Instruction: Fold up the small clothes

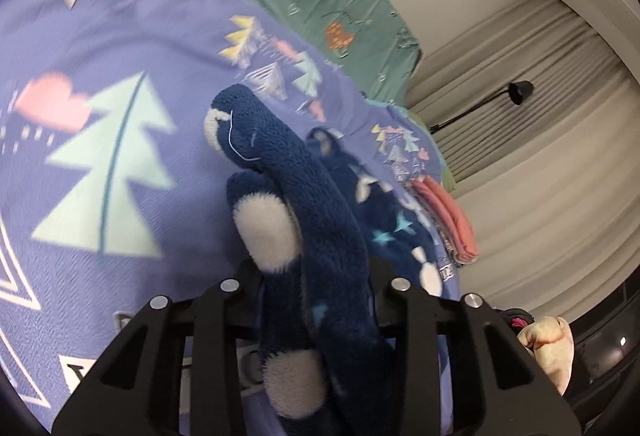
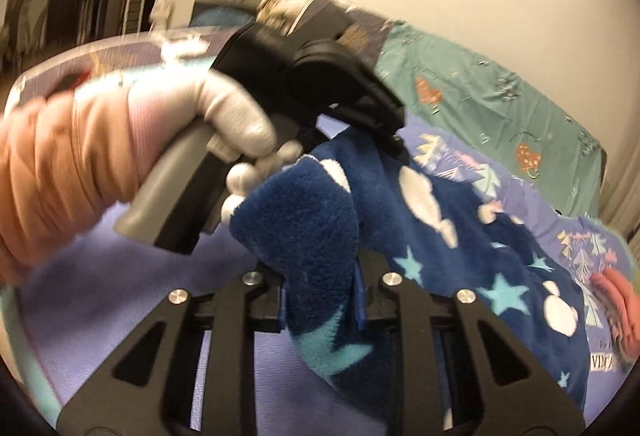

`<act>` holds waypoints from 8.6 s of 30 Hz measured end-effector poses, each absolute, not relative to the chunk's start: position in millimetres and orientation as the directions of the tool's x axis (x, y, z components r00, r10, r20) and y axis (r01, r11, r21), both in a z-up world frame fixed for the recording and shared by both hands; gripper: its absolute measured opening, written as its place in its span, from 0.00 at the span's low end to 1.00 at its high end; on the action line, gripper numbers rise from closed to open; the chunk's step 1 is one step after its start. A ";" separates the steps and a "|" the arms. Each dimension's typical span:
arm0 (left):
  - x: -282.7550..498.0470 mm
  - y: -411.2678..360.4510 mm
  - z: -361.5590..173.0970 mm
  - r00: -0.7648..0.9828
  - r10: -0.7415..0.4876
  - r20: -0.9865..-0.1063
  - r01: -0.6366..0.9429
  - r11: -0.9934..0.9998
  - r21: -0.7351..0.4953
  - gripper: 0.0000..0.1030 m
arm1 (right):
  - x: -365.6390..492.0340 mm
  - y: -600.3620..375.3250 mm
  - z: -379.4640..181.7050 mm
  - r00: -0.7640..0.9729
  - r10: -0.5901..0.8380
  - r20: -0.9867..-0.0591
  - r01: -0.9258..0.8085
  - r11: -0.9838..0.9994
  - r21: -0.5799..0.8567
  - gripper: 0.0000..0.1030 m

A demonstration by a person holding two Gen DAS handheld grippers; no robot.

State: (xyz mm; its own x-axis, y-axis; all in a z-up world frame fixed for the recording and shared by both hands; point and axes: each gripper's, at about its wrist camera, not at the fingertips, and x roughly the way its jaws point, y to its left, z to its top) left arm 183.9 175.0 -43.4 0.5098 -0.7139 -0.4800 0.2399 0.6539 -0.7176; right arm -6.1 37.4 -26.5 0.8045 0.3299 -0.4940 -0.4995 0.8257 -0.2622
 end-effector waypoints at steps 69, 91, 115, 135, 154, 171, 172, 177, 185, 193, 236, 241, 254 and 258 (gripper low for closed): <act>134.8 -182.0 -20.5 0.559 -0.402 -0.726 0.722 0.666 0.187 0.46 | -42.7 -332.6 -7.7 0.838 0.299 -0.457 -0.050 0.875 0.481 0.24; 245.9 -143.0 -5.9 0.608 -0.387 -0.693 0.587 0.807 0.063 0.35 | -3.4 -321.2 -58.8 0.763 0.191 -0.618 0.034 0.942 0.333 0.24; 63.9 -71.7 17.6 0.706 -0.436 -0.558 0.593 0.795 0.129 0.87 | 4.1 -331.7 -64.0 0.760 0.221 -0.612 0.030 0.928 0.372 0.27; 17.5 -132.3 -69.7 0.835 -0.085 -0.544 0.445 0.685 0.577 0.93 | 1.2 -338.2 -66.8 0.769 0.091 -0.633 0.131 0.947 0.295 0.77; 1.4 -67.0 24.2 0.639 -0.447 -0.626 0.653 0.746 0.134 0.52 | -4.2 -335.2 -67.3 0.752 0.149 -0.642 0.092 0.941 0.326 0.75; 68.3 -150.6 -30.0 0.589 -0.439 -0.679 0.690 0.710 0.138 0.50 | 15.7 -319.9 -47.7 0.766 0.178 -0.618 0.042 0.945 0.324 0.12; 74.9 -152.3 -29.7 0.583 -0.451 -0.675 0.697 0.705 0.131 0.51 | 22.7 -324.0 -64.2 0.765 0.190 -0.615 0.048 0.936 0.349 0.12; 74.2 -144.9 -24.4 0.589 -0.474 -0.655 0.702 0.702 0.123 0.55 | 25.3 -314.9 -64.9 0.775 0.131 -0.618 0.052 0.962 0.269 0.12; 112.9 -128.0 25.2 0.661 -0.502 -0.557 0.637 0.768 0.064 0.55 | 20.9 -315.3 -64.4 0.770 0.146 -0.621 0.029 0.964 0.264 0.12; 220.0 -166.0 -32.9 0.618 -0.337 -0.710 0.605 0.781 0.156 0.57 | 17.4 -305.7 -64.0 0.773 0.105 -0.625 0.043 0.975 0.216 0.13; 279.1 -131.4 -29.4 0.648 -0.392 -0.653 0.515 0.857 -0.004 0.72 | 141.9 -300.3 -59.9 0.710 0.160 -0.686 -0.029 0.980 0.199 0.56; 205.0 -122.2 16.3 0.619 -0.512 -0.595 0.657 0.753 0.035 0.75 | 140.5 -301.8 -58.9 0.714 0.170 -0.680 -0.030 0.977 0.213 0.56; 144.9 -119.6 -42.3 0.530 -0.502 -0.683 0.695 0.718 0.012 0.81 | 139.1 -295.5 -59.8 0.715 0.147 -0.683 -0.029 0.983 0.181 0.56; 138.1 -118.5 -38.3 0.558 -0.489 -0.671 0.660 0.751 0.002 0.82 | 137.4 -296.0 -57.5 0.719 0.139 -0.681 -0.027 0.985 0.173 0.56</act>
State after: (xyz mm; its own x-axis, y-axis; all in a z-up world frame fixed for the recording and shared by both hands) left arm 138.1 -118.5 -38.3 0.5579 -0.4885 -0.6709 0.6602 0.7511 0.0022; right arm 137.4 -296.0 -57.5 0.7195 0.1387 -0.6805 -0.0265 0.9846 0.1726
